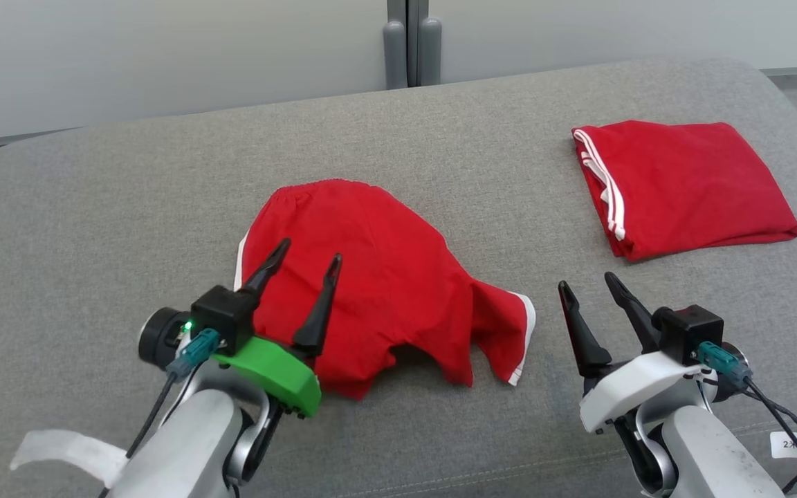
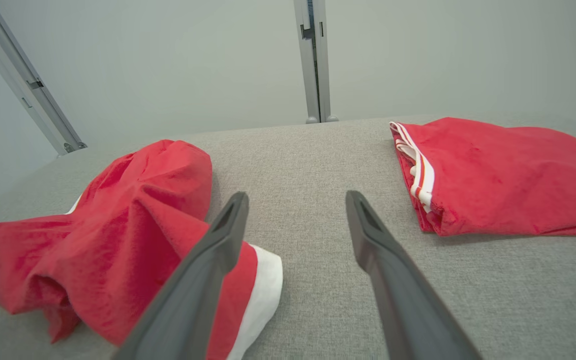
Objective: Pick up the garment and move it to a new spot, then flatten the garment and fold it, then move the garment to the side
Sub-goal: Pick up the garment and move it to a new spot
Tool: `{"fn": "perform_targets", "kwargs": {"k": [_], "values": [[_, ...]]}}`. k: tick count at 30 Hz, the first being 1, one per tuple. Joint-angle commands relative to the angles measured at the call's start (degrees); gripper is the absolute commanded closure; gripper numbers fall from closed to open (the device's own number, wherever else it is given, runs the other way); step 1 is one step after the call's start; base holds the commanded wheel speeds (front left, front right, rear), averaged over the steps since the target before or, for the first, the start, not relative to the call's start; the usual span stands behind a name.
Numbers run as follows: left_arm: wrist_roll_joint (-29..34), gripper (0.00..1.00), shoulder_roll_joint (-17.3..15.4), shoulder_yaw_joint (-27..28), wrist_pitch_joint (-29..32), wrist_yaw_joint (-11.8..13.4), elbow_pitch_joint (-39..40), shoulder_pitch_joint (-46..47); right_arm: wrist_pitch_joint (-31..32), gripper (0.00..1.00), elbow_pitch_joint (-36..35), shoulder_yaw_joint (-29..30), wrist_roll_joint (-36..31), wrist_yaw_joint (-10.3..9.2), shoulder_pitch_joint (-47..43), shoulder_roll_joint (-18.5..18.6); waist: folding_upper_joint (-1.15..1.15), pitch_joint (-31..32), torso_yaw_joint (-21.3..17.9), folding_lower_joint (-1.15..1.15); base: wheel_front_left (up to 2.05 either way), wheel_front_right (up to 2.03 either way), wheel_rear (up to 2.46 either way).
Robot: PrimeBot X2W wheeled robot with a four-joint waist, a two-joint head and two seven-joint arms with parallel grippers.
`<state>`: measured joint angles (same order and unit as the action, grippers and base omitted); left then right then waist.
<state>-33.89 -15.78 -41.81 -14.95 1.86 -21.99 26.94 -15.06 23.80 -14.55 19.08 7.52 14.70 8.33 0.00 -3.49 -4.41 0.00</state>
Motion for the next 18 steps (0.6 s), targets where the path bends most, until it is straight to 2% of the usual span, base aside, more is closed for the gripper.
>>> {"fn": "perform_targets", "kwargs": {"k": [1, 4, 5, 12, 18], "values": [[1.9, 0.0, -0.9, 3.1, -0.2, 1.2, 1.6, -2.8, -0.2, 0.0, -0.2, 0.0, 0.3, -0.07, -0.9, 0.4, 0.0, 0.5, 0.5, 0.0, 0.0, 0.0, 0.0], [4.1, 0.0, -1.3, 7.5, -0.2, 2.4, 3.5, -6.0, -0.2, 0.0, -0.1, 0.3, 0.5, -0.07, -1.5, 0.6, 0.0, 1.1, 1.1, 0.0, 0.0, 0.0, 0.0], [4.1, 0.0, -1.3, 7.5, -0.2, 2.4, 3.5, -6.0, -0.2, 0.0, -0.1, 0.3, 0.5, -0.07, -1.5, 0.6, 0.0, 1.1, 1.1, 0.0, 0.0, 0.0, 0.0], [7.2, 0.0, -0.5, 17.5, -0.2, 1.9, 6.4, -13.8, -0.2, 0.0, -0.2, 0.7, 0.4, -0.07, -2.2, 0.4, 0.0, 2.8, 2.8, 0.0, 0.0, 0.0, 0.0], [9.8, 0.0, 1.0, 25.1, -0.2, 2.4, 9.3, -19.9, -0.2, 0.0, -0.8, 0.6, 0.0, -0.07, -2.9, 0.2, 0.0, 3.6, 3.3, 0.0, 0.0, 0.0, 0.0]]}}
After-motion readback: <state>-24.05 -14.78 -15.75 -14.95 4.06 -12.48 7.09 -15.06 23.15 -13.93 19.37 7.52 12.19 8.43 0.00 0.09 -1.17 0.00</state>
